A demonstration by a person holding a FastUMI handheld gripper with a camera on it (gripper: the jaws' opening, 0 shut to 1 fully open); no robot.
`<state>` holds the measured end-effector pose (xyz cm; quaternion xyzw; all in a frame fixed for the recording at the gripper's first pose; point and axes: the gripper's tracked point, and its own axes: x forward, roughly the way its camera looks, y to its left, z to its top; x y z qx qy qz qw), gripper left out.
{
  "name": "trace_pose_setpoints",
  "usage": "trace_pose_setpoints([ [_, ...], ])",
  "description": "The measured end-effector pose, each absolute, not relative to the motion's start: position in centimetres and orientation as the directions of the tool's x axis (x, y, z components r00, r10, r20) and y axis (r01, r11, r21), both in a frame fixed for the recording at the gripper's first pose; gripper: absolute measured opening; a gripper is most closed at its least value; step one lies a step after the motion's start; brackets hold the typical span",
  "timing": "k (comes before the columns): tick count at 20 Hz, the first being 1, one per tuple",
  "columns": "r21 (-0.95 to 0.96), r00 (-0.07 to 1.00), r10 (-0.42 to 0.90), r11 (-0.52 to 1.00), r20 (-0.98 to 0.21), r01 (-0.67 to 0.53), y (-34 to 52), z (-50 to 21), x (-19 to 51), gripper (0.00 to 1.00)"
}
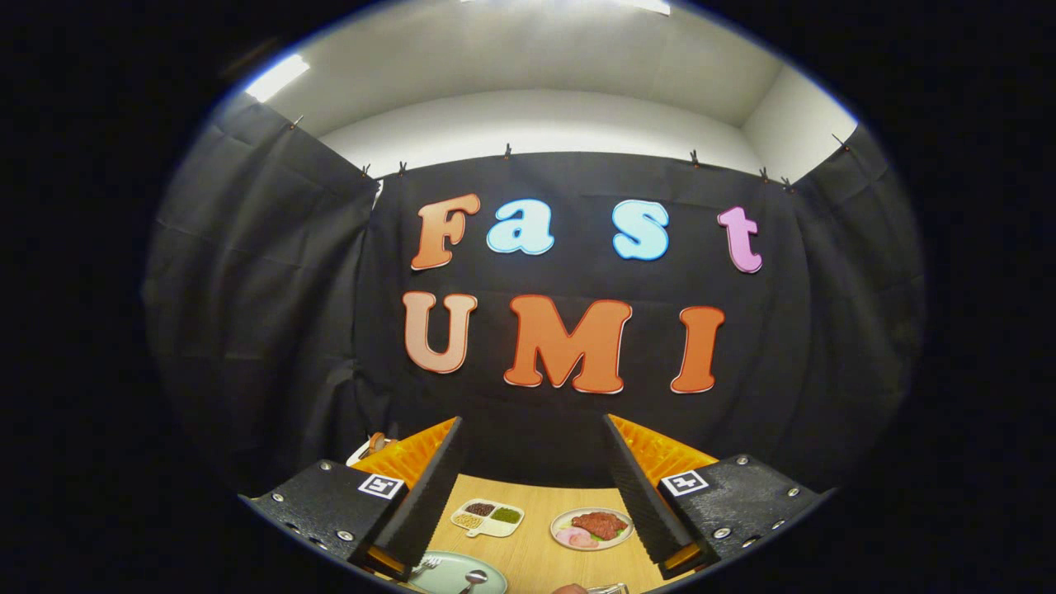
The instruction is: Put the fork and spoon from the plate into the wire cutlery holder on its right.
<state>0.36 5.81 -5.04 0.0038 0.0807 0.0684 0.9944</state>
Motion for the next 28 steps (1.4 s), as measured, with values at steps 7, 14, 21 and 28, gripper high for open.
trace_pose_setpoints([
  [7,0.198,0.882,0.25,0.963,-0.399,-0.183,10.2,-13.0,0.5,0.98],
  [14,0.223,0.662,0.283,0.959,-0.694,-0.176,13.6,-23.9,-1.6,0.97],
  [21,0.251,0.351,0.278,0.96,-0.894,-0.123,15.3,-33.1,-6.2,0.96],
  [28,0.201,0.06,0.205,0.977,-0.977,-0.073,15.6,-40.7,-10.0,0.9],
])
